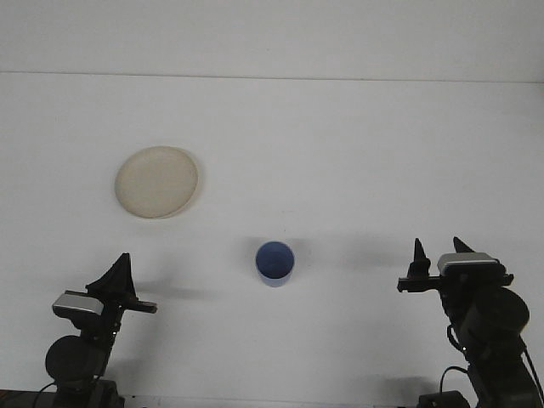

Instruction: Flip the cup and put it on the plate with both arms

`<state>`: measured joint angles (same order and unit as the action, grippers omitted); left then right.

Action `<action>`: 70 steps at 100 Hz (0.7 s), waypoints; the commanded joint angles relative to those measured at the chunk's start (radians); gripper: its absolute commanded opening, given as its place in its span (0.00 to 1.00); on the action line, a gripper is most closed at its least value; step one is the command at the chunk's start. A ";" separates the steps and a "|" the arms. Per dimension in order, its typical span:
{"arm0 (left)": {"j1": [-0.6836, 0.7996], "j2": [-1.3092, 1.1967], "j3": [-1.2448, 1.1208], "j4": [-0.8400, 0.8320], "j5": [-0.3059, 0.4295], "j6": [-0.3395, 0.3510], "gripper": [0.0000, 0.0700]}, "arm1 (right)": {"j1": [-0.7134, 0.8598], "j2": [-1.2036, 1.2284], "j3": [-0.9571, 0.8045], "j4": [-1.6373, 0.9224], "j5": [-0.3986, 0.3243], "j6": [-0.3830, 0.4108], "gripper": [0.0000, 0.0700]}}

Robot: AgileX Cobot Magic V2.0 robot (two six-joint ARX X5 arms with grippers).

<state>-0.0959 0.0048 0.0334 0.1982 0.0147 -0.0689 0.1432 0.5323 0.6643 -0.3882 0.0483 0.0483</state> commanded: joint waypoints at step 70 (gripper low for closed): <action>-0.001 -0.002 -0.019 0.013 0.000 0.003 0.02 | 0.002 -0.034 -0.003 0.050 -0.022 -0.053 0.64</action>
<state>-0.0959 0.0048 0.0334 0.1982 0.0147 -0.0692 0.1432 0.4969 0.6571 -0.3466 0.0257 0.0036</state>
